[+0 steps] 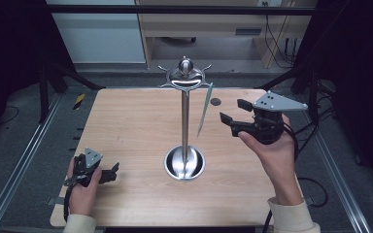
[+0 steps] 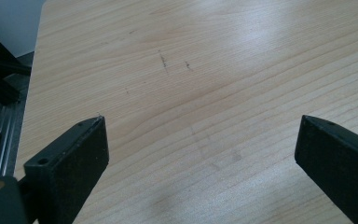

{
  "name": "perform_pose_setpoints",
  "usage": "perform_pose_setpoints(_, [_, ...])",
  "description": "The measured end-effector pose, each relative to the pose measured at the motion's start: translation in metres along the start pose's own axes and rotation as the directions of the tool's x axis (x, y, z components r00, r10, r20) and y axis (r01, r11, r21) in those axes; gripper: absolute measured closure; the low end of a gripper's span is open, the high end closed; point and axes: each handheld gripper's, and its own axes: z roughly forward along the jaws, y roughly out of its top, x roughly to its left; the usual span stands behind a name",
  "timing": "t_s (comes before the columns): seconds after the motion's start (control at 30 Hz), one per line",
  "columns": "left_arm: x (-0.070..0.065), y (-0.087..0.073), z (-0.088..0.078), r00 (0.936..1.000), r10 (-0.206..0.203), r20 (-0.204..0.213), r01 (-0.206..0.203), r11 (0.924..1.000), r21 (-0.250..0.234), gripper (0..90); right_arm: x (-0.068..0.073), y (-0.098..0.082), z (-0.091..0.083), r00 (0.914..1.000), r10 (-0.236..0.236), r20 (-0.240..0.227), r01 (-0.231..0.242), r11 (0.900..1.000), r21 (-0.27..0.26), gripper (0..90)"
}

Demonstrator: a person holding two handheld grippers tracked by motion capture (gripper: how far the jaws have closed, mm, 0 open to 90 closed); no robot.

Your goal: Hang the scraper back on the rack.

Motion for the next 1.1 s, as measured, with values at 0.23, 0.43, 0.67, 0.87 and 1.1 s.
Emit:
perform_pose_setpoints(0.23, [0.001, 0.001, -0.001, 1.0, -0.008, -0.002, 0.008, 0.9999, -0.009, 2.6, -0.003, -0.015, 0.013, 0.9986, 0.011, 0.051, -0.014, 0.998, 0.068, 14.1])
perform_pose_setpoints(0.43, [0.002, 0.002, -0.003, 1.0, -0.01, 0.0, 0.01, 0.9999, -0.013, 2.6, -0.007, -0.037, 0.02, 0.9974, 0.017, 0.07, -0.025, 0.993, 0.119, 7.6])
perform_pose_setpoints(0.67, [0.004, 0.003, -0.004, 0.9998, -0.021, -0.003, 0.021, 0.9993, -0.029, 2.6, -0.013, -0.07, 0.024, 0.9956, 0.035, 0.086, -0.048, 0.988, 0.148, 9.3])
perform_pose_setpoints(0.87, [0.004, 0.003, -0.005, 0.9998, -0.022, -0.002, 0.022, 0.9992, -0.033, 2.6, -0.021, -0.11, 0.032, 0.9955, 0.036, 0.088, -0.052, 0.982, 0.184, 13.4])
perform_pose_setpoints(1.1, [0.005, 0.004, -0.005, 0.9997, -0.022, -0.004, 0.022, 0.9991, -0.037, 2.6, -0.029, -0.153, 0.041, 0.9952, 0.039, 0.089, -0.053, 0.986, 0.157, 12.4])
